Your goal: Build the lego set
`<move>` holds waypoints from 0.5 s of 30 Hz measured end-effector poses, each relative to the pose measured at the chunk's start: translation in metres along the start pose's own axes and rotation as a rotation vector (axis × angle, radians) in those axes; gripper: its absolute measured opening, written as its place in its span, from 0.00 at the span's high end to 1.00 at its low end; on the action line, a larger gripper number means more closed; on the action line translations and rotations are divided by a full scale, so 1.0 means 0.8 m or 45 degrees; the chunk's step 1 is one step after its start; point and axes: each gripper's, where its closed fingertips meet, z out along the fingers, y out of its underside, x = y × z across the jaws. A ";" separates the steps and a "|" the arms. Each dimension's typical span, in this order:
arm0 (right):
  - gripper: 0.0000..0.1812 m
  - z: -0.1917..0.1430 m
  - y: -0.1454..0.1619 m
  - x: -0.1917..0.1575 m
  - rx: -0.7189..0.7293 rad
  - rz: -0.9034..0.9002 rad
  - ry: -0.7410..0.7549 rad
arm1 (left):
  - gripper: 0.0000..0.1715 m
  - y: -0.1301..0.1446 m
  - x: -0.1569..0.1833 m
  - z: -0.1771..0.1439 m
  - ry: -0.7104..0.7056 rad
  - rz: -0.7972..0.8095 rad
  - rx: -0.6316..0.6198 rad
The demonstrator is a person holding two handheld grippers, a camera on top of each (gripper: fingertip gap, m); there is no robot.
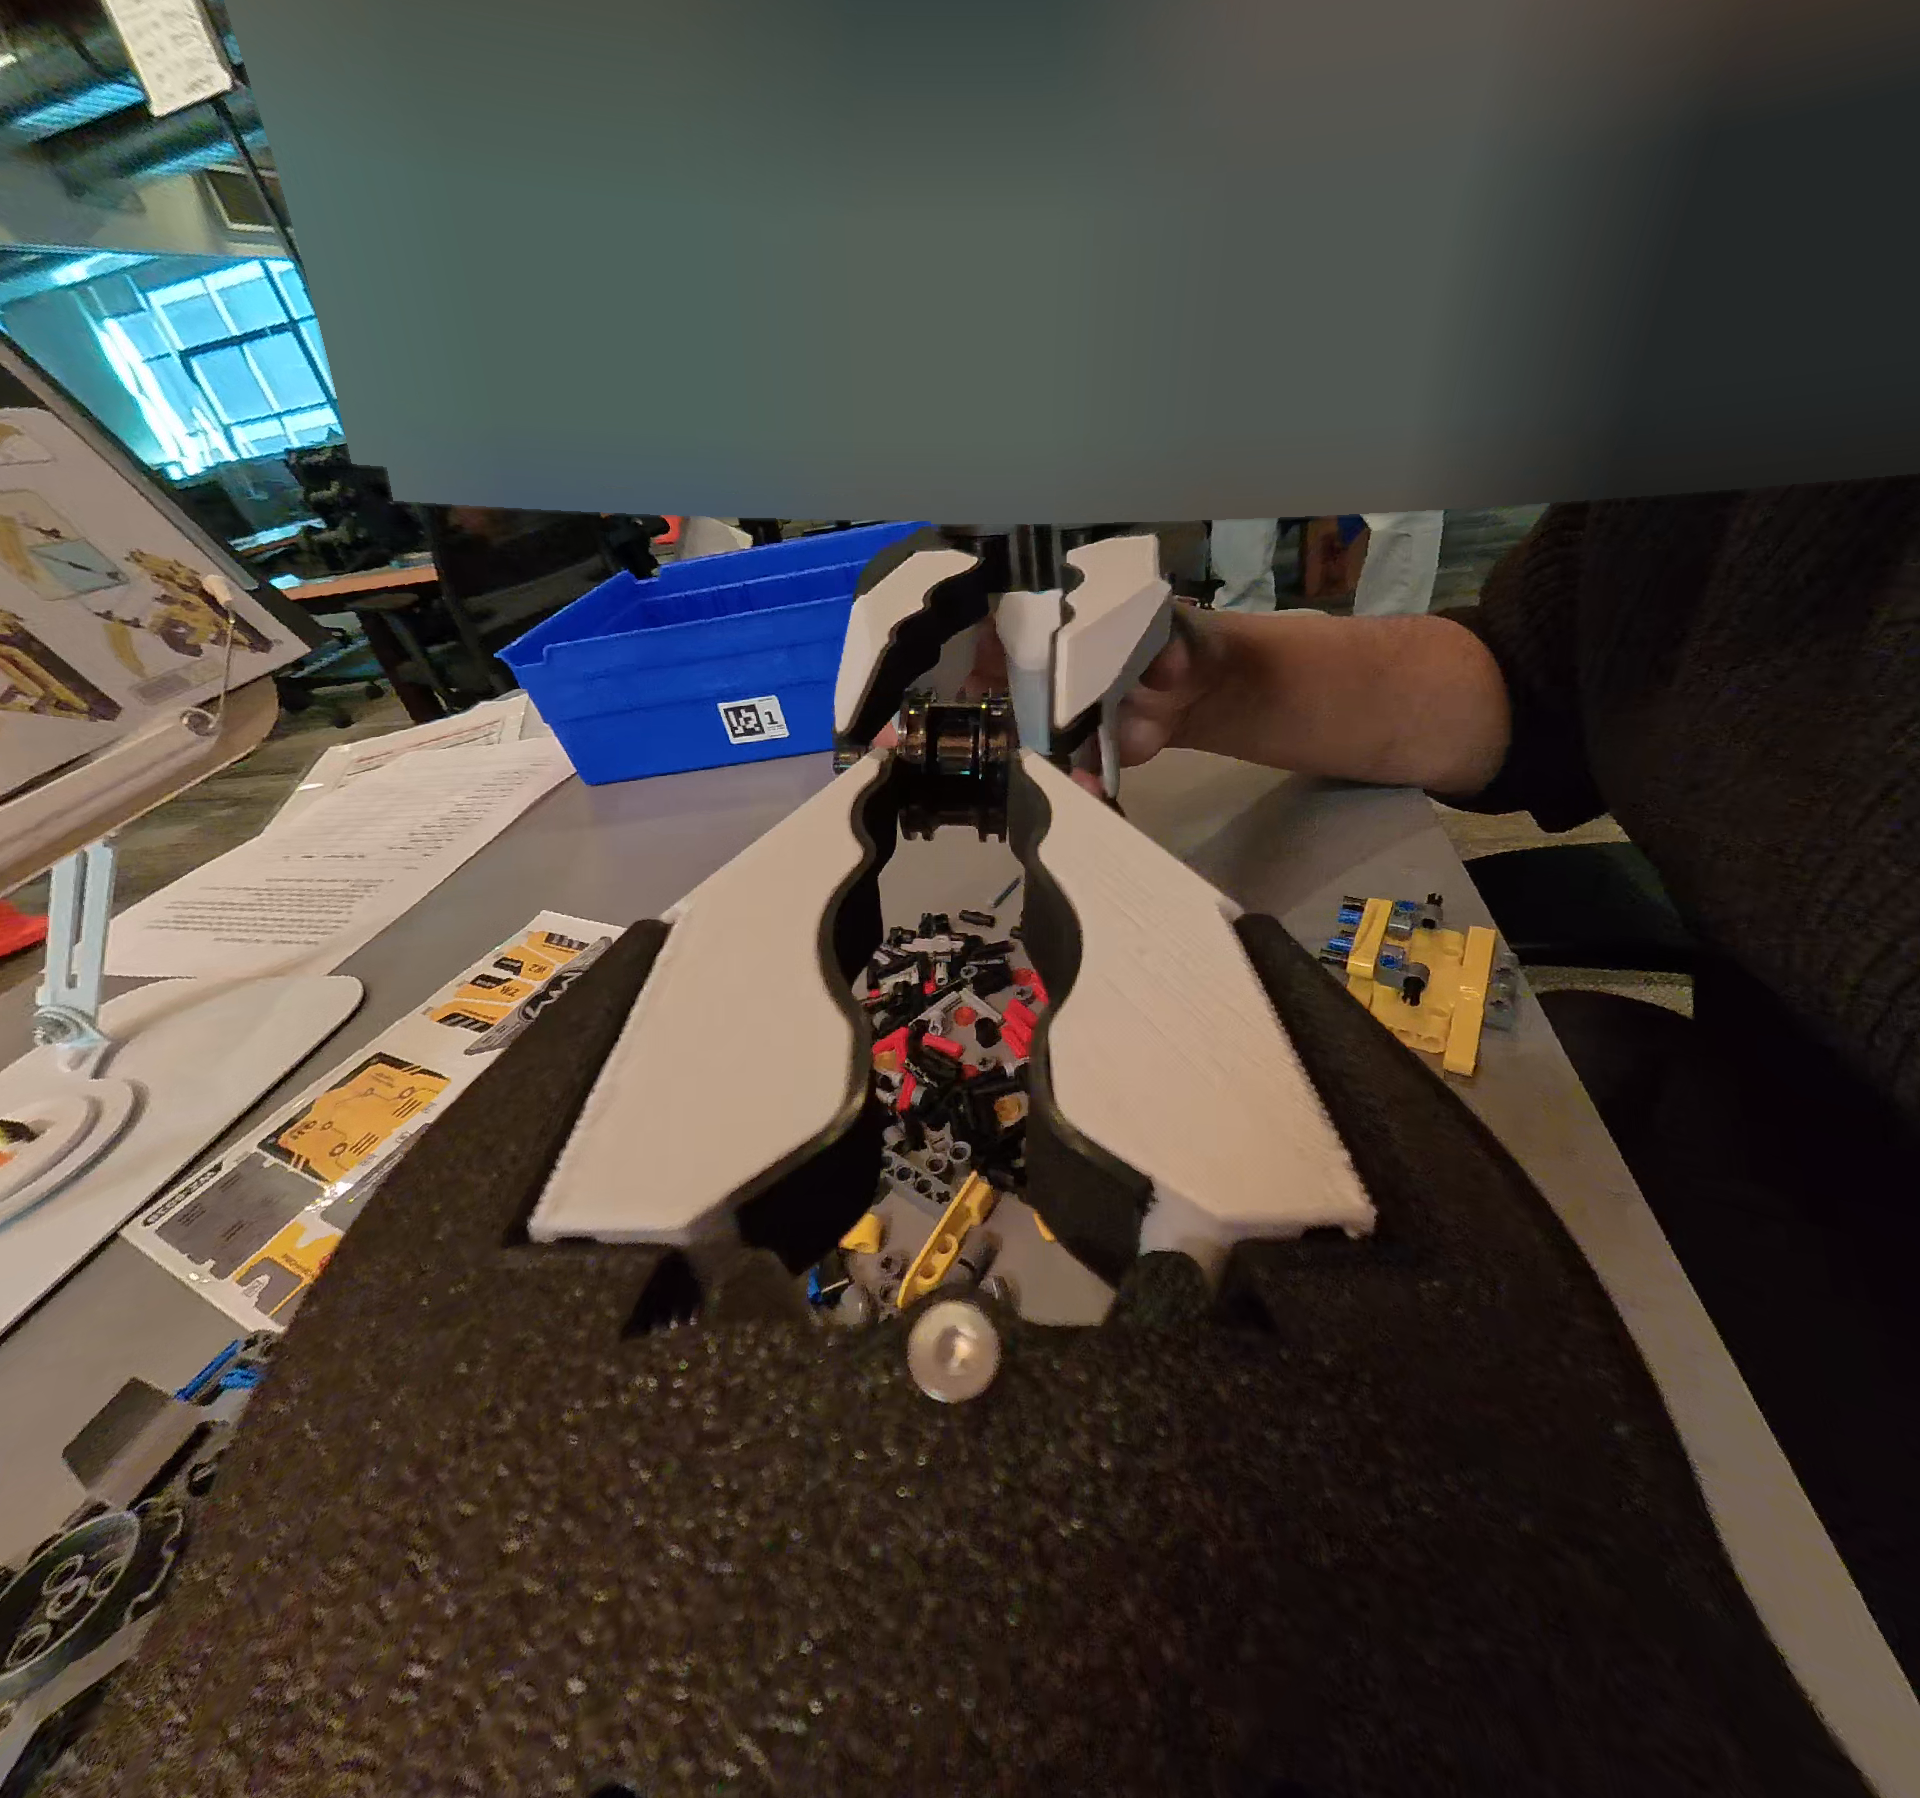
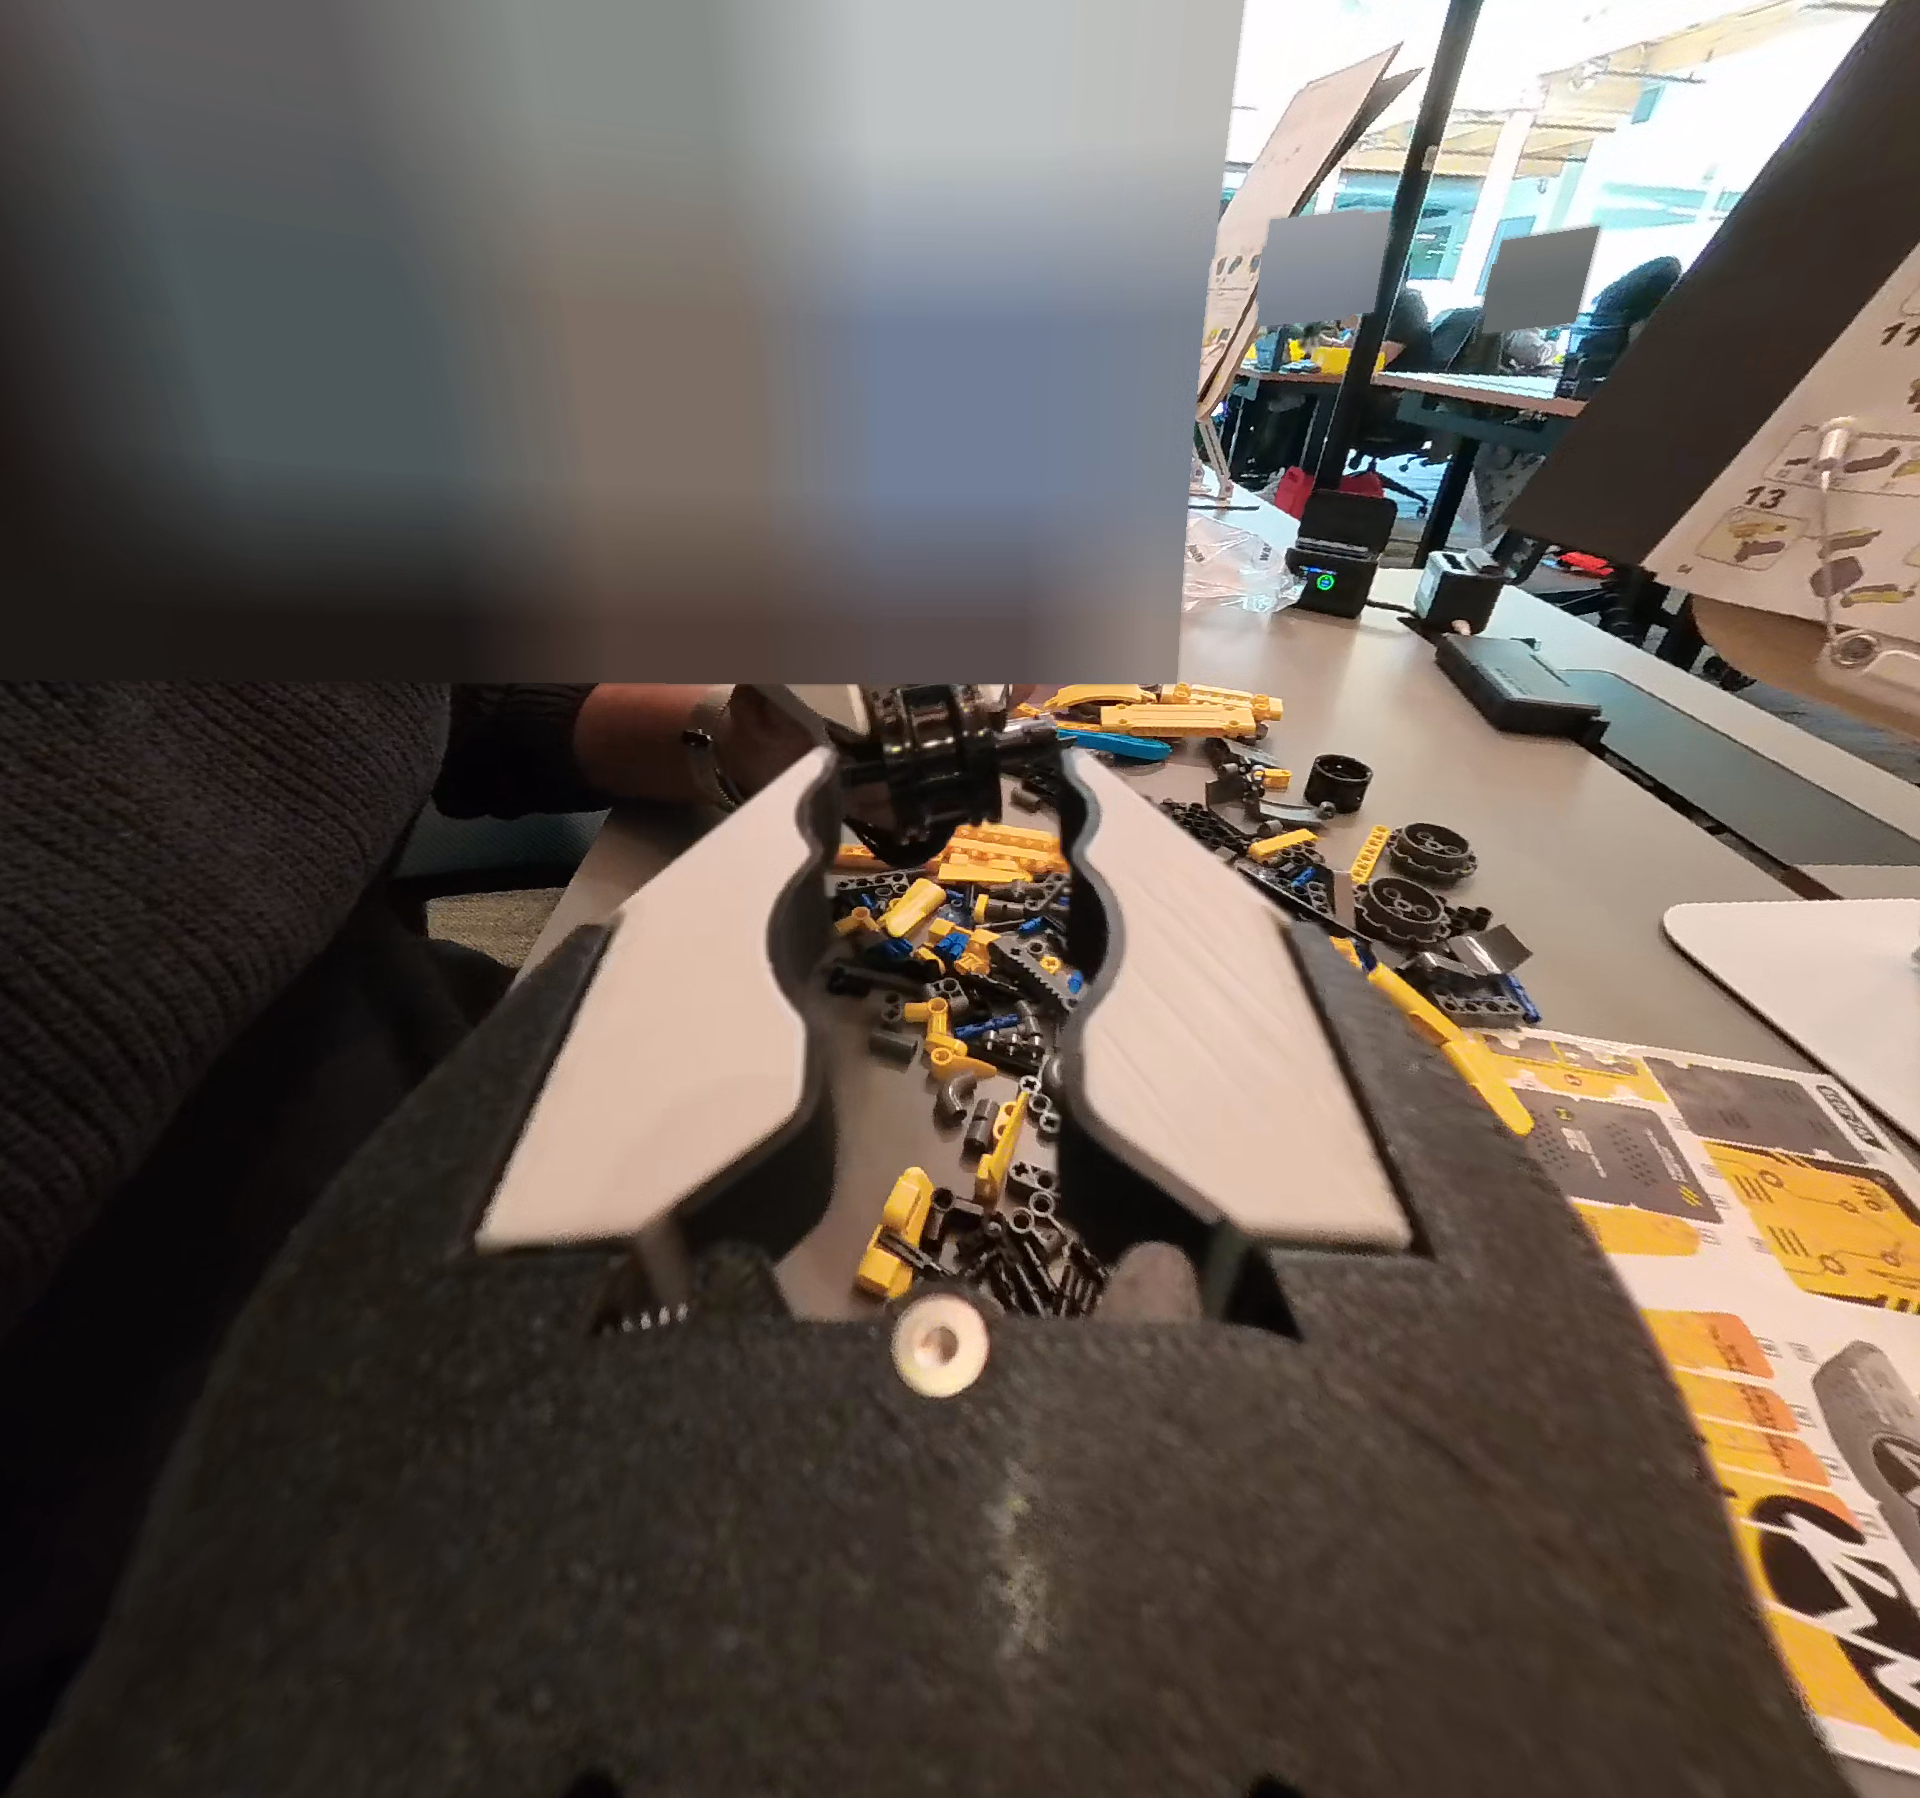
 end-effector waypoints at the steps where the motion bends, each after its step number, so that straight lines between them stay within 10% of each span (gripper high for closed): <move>1: 0.74 -0.001 0.000 -0.002 -0.003 0.000 -0.015 | 0.89 -0.001 -0.001 -0.001 -0.002 -0.003 0.006; 15: 0.78 0.003 -0.017 -0.052 0.052 -0.061 -0.027 | 0.89 -0.023 0.041 -0.008 -0.082 0.025 0.047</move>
